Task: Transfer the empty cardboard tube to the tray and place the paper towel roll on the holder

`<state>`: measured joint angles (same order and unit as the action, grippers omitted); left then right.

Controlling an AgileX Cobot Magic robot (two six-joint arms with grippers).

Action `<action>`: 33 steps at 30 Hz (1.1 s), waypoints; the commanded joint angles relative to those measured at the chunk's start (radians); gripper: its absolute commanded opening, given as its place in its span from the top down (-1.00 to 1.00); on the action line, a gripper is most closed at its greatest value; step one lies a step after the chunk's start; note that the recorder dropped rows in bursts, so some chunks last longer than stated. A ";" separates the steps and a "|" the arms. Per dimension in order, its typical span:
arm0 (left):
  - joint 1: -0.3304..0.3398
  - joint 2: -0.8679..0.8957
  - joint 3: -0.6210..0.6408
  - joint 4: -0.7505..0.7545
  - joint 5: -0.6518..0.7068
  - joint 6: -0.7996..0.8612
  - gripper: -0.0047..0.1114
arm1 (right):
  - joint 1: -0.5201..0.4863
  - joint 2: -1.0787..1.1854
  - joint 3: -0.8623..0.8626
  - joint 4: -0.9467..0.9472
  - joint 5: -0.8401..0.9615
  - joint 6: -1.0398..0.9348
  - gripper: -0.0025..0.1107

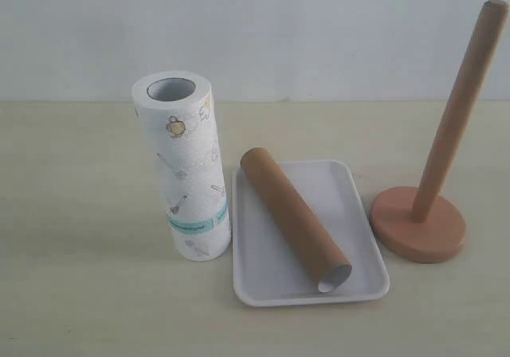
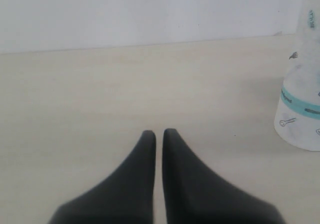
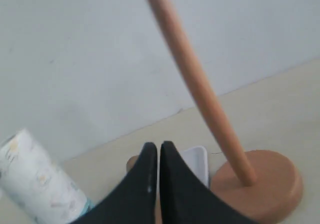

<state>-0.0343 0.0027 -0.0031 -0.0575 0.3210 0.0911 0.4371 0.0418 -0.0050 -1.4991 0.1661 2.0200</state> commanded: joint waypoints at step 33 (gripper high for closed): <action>0.004 -0.003 0.003 -0.003 -0.006 0.002 0.85 | 0.001 -0.029 0.005 1.431 -0.044 -1.916 0.93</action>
<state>-0.0343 0.0027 -0.0031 -0.0575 0.3210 0.0911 0.4371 0.0191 0.0008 -0.1426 0.1256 0.2101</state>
